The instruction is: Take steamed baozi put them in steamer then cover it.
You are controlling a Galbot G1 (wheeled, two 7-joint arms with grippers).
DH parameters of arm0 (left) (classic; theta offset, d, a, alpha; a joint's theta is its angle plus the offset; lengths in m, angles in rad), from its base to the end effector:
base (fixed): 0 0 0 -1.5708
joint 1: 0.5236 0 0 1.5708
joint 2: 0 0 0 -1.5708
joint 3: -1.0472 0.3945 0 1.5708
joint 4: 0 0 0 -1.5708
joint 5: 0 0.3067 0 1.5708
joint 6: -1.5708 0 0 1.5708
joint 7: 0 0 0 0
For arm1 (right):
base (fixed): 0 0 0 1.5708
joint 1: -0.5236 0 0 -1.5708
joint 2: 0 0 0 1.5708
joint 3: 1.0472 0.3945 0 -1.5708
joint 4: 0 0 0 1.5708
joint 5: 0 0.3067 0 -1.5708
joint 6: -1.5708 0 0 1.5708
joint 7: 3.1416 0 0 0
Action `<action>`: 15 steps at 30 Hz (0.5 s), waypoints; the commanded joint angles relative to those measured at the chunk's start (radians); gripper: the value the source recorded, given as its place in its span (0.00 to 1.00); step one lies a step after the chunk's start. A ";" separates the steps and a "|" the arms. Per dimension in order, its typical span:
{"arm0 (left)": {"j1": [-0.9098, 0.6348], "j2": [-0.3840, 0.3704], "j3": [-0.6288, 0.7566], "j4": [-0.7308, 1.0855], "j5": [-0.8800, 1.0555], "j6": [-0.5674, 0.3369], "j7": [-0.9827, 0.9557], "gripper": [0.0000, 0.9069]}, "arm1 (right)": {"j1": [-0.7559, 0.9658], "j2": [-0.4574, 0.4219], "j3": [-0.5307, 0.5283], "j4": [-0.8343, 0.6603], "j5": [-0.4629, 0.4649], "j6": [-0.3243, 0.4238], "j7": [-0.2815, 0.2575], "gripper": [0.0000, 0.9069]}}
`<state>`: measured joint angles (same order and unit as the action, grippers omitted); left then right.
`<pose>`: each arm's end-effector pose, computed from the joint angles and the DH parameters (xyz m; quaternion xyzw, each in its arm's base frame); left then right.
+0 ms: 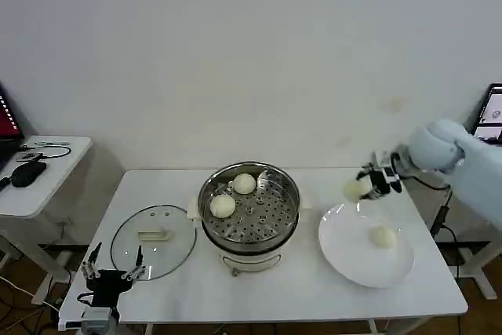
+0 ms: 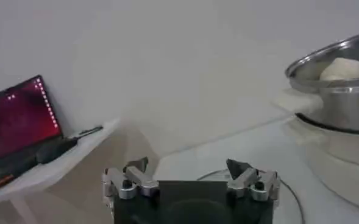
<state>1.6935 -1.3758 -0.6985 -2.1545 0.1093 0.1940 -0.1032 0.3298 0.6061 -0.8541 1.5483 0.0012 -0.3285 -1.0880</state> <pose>0.0732 0.0874 -0.3215 0.0818 -0.9729 -0.1870 0.1089 0.4784 -0.1585 -0.0339 0.4635 -0.5856 0.6057 0.2745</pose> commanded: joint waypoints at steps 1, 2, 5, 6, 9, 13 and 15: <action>0.005 -0.005 -0.022 -0.014 0.000 0.001 0.000 1.00 | 0.222 0.233 -0.153 -0.003 0.081 0.019 0.018 0.62; 0.007 -0.006 -0.025 -0.015 0.000 0.001 0.000 1.00 | 0.218 0.246 -0.153 -0.003 0.082 0.024 0.016 0.62; 0.013 -0.008 -0.037 -0.020 0.001 0.001 -0.001 1.00 | 0.199 0.295 -0.159 -0.008 0.098 0.063 0.014 0.62; 0.017 -0.009 -0.040 -0.024 0.001 0.001 0.000 1.00 | 0.194 0.314 -0.170 -0.007 0.101 0.072 0.007 0.62; 0.023 -0.014 -0.051 -0.029 0.001 0.001 0.000 1.00 | 0.179 0.354 -0.193 -0.004 0.099 0.112 0.004 0.62; 0.030 -0.019 -0.062 -0.029 0.000 -0.001 -0.002 1.00 | 0.154 0.394 -0.227 -0.001 0.102 0.175 0.019 0.62; 0.036 -0.021 -0.063 -0.031 0.001 -0.003 -0.003 1.00 | 0.146 0.409 -0.245 -0.004 0.102 0.198 0.032 0.62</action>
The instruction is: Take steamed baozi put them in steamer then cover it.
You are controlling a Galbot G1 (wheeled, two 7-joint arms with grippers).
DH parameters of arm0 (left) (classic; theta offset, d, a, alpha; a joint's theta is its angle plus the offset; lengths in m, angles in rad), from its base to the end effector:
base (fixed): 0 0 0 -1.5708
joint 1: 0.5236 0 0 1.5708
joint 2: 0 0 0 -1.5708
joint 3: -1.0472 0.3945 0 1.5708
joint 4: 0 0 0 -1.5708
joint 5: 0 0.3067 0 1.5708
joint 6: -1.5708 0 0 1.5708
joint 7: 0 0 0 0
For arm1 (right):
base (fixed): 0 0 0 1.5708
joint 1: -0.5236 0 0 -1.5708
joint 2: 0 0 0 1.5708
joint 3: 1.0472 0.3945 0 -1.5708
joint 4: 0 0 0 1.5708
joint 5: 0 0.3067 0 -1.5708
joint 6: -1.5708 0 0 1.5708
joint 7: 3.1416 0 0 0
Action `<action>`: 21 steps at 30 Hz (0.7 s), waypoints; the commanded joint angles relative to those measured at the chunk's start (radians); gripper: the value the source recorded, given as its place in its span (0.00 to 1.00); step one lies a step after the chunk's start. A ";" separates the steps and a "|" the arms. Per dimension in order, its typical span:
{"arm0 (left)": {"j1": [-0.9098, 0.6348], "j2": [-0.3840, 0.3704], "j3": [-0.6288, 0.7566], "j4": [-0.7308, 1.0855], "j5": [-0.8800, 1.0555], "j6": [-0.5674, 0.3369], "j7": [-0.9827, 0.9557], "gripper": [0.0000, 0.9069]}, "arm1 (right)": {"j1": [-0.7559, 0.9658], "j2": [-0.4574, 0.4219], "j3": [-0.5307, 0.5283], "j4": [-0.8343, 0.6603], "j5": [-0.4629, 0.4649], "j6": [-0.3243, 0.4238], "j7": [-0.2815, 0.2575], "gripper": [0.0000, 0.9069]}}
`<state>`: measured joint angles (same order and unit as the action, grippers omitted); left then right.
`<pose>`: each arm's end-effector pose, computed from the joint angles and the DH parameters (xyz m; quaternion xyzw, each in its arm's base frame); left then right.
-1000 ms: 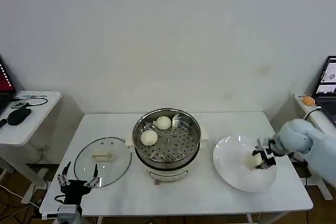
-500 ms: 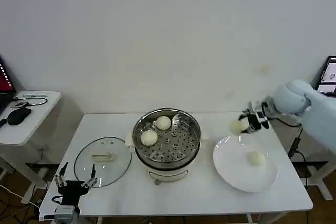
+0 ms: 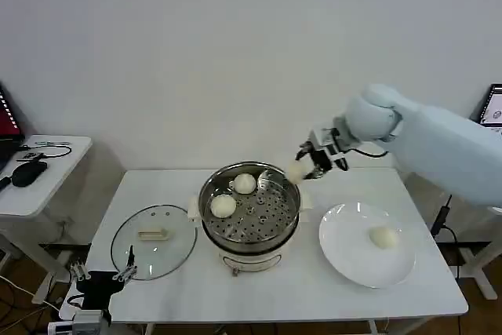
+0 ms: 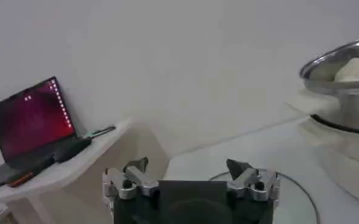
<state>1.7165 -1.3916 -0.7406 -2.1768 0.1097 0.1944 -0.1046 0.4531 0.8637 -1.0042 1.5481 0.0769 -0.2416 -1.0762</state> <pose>0.0649 0.0926 -0.3148 0.1016 -0.9701 -0.1916 0.1087 0.5039 -0.0279 -0.0224 0.5654 -0.4930 0.6395 0.1686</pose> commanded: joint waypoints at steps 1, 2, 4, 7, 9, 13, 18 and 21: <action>0.014 -0.007 -0.022 -0.010 0.001 -0.003 -0.001 1.00 | 0.015 0.164 -0.110 -0.005 0.019 0.130 0.023 0.62; 0.015 -0.009 -0.023 -0.011 0.001 -0.003 -0.002 1.00 | 0.008 0.176 -0.117 -0.006 0.006 0.143 0.029 0.62; 0.015 -0.010 -0.027 -0.012 0.000 -0.003 -0.001 1.00 | -0.001 0.189 -0.129 -0.007 0.003 0.161 0.036 0.62; 0.016 -0.009 -0.031 -0.013 -0.001 -0.002 -0.001 1.00 | -0.002 0.210 -0.152 -0.010 -0.014 0.186 0.035 0.62; 0.016 -0.009 -0.034 -0.014 -0.003 -0.002 -0.001 1.00 | 0.006 0.217 -0.170 -0.014 -0.033 0.210 0.030 0.62; 0.014 -0.012 -0.036 -0.013 -0.005 -0.003 -0.001 1.00 | 0.017 0.226 -0.204 -0.018 -0.070 0.253 0.031 0.62; 0.008 -0.012 -0.039 -0.008 -0.009 -0.003 -0.001 1.00 | 0.014 0.242 -0.238 -0.023 -0.099 0.305 0.040 0.62; 0.008 -0.013 -0.042 -0.006 -0.012 -0.004 -0.002 1.00 | 0.007 0.245 -0.247 -0.029 -0.113 0.333 0.037 0.62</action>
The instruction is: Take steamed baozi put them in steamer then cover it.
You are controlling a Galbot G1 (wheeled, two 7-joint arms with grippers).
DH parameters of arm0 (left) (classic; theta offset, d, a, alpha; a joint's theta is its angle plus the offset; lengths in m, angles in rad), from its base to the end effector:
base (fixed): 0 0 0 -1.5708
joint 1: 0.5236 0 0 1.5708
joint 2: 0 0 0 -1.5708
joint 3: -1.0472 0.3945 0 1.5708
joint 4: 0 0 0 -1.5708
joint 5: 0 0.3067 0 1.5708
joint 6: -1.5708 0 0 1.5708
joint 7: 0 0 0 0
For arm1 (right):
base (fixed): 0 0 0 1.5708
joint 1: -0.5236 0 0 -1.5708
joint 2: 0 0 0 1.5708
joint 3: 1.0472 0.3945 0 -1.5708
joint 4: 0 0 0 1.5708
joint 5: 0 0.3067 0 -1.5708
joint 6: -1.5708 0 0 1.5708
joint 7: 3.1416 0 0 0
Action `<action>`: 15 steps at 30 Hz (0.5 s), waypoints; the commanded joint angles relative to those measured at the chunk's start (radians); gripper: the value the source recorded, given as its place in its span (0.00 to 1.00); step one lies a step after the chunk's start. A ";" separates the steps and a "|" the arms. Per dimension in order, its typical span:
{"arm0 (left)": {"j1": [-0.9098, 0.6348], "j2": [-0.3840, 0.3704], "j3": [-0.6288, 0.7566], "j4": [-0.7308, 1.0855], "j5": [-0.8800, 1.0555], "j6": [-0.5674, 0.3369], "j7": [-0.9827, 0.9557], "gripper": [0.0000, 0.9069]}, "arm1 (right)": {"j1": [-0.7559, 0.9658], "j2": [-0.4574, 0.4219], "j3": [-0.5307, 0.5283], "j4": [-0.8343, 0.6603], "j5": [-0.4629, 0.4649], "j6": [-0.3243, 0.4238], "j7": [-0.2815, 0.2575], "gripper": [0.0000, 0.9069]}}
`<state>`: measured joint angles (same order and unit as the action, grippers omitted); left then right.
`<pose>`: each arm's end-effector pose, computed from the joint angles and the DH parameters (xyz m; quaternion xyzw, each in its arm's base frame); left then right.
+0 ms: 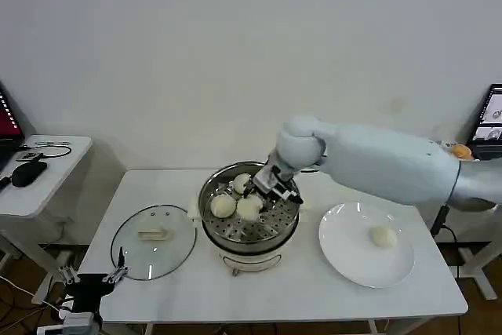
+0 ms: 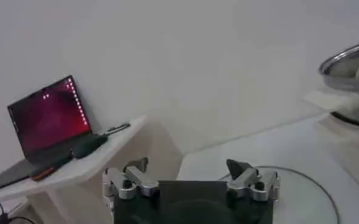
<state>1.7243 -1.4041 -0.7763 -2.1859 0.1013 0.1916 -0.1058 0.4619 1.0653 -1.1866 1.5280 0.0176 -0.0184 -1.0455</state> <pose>0.0611 0.0978 -0.3110 0.1189 -0.9684 -0.1917 0.1063 0.5000 0.0681 -0.0735 0.6522 -0.3241 0.6812 0.0743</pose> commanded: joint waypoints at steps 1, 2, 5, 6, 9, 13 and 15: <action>0.001 0.000 -0.007 0.004 -0.004 -0.002 0.000 1.00 | -0.003 0.042 -0.068 -0.010 -0.058 0.119 0.010 0.62; 0.002 0.001 -0.008 0.004 -0.005 -0.002 -0.001 1.00 | -0.004 0.042 -0.071 -0.011 -0.065 0.127 0.010 0.62; -0.001 0.001 -0.012 0.007 -0.007 -0.002 -0.001 1.00 | -0.006 0.042 -0.080 -0.018 -0.087 0.150 0.009 0.62; -0.002 0.000 -0.013 0.009 -0.007 -0.002 -0.001 1.00 | -0.008 0.043 -0.081 -0.024 -0.092 0.157 0.008 0.62; -0.003 0.000 -0.011 0.009 -0.007 -0.002 -0.001 1.00 | -0.015 0.046 -0.081 -0.035 -0.101 0.171 0.012 0.62; -0.004 -0.001 -0.011 0.011 -0.006 -0.002 -0.001 1.00 | -0.017 0.046 -0.084 -0.037 -0.102 0.183 0.017 0.62; -0.004 -0.001 -0.011 0.011 -0.006 -0.002 -0.001 1.00 | -0.017 0.047 -0.084 -0.043 -0.108 0.187 0.020 0.62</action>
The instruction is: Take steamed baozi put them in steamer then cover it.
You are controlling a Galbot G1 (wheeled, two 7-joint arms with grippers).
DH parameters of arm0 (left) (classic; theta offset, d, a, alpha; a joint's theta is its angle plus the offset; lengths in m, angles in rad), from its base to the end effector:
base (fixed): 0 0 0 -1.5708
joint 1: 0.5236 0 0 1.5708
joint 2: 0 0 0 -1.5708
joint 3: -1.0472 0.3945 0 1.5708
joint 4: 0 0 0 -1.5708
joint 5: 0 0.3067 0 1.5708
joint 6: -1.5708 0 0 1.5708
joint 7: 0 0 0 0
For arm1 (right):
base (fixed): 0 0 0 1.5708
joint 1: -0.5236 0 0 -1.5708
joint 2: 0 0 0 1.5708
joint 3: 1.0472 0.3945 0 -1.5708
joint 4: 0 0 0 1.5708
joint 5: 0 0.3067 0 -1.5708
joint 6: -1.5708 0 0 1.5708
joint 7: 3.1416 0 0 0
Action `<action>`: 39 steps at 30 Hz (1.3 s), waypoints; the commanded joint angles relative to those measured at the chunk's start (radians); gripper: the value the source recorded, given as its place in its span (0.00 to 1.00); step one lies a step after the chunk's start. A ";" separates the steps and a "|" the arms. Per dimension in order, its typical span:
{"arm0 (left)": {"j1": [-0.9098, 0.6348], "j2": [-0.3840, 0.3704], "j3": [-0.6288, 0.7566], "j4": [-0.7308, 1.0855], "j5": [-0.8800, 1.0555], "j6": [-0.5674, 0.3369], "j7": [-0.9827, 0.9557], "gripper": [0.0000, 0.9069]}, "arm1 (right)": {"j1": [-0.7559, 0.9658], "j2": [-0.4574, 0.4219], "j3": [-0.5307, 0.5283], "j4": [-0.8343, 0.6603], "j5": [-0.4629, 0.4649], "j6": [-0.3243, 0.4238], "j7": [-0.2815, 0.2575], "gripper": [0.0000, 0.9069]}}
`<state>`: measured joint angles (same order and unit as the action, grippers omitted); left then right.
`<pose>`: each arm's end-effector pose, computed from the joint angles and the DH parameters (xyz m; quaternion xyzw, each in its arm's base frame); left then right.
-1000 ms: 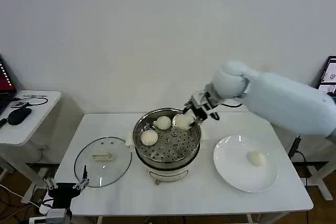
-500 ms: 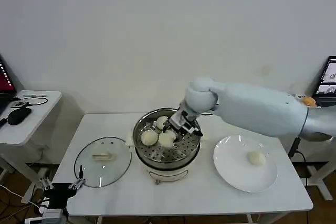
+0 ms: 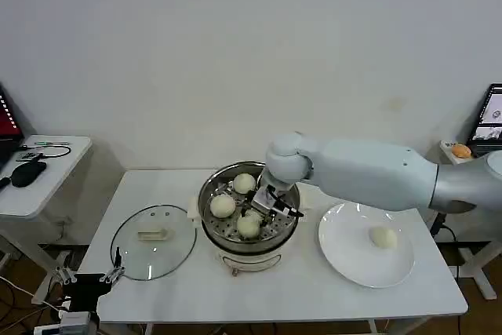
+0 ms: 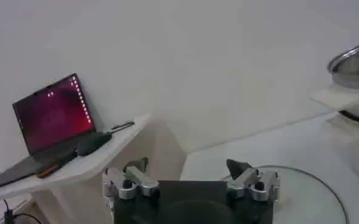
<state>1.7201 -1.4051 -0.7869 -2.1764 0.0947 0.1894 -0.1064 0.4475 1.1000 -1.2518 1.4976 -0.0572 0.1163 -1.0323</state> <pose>0.0620 0.1010 -0.3129 0.1243 -0.9678 -0.1904 0.1076 0.5012 0.0778 -0.1005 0.6702 -0.2495 0.6978 0.0419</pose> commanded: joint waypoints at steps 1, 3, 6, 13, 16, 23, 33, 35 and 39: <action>0.000 -0.001 0.000 0.001 0.000 0.000 0.000 1.00 | -0.004 0.014 -0.019 -0.020 -0.044 0.056 0.005 0.62; 0.001 -0.001 0.001 0.000 0.001 0.000 0.000 1.00 | -0.005 0.016 -0.018 -0.027 -0.051 0.062 0.004 0.63; 0.005 -0.002 0.002 -0.003 0.000 0.003 0.000 1.00 | -0.003 0.016 -0.019 -0.037 -0.044 0.063 0.002 0.91; 0.003 0.000 0.006 -0.005 0.004 0.008 0.000 1.00 | 0.007 0.009 0.001 -0.031 -0.020 0.059 0.024 1.00; 0.000 0.002 0.010 -0.005 0.004 0.009 0.001 1.00 | 0.022 -0.012 0.016 -0.023 -0.006 0.048 0.021 1.00; -0.008 0.017 0.015 0.000 0.000 0.012 0.003 1.00 | 0.104 -0.126 0.051 0.005 0.052 -0.021 0.027 1.00; -0.042 0.061 0.035 0.019 -0.016 0.021 0.009 1.00 | 0.166 -0.552 0.064 0.025 0.013 -0.243 0.007 1.00; -0.048 0.064 0.048 0.021 -0.013 0.021 0.011 1.00 | 0.142 -0.638 0.069 0.054 0.008 -0.265 0.010 1.00; -0.068 0.079 0.067 0.029 -0.012 0.024 0.014 1.00 | -0.068 -0.785 0.211 0.112 -0.006 -0.297 0.015 1.00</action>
<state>1.6774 -1.3499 -0.7525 -2.1531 0.0842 0.2112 -0.0946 0.5560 0.6967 -1.1789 1.5350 -0.0461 -0.0587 -1.0177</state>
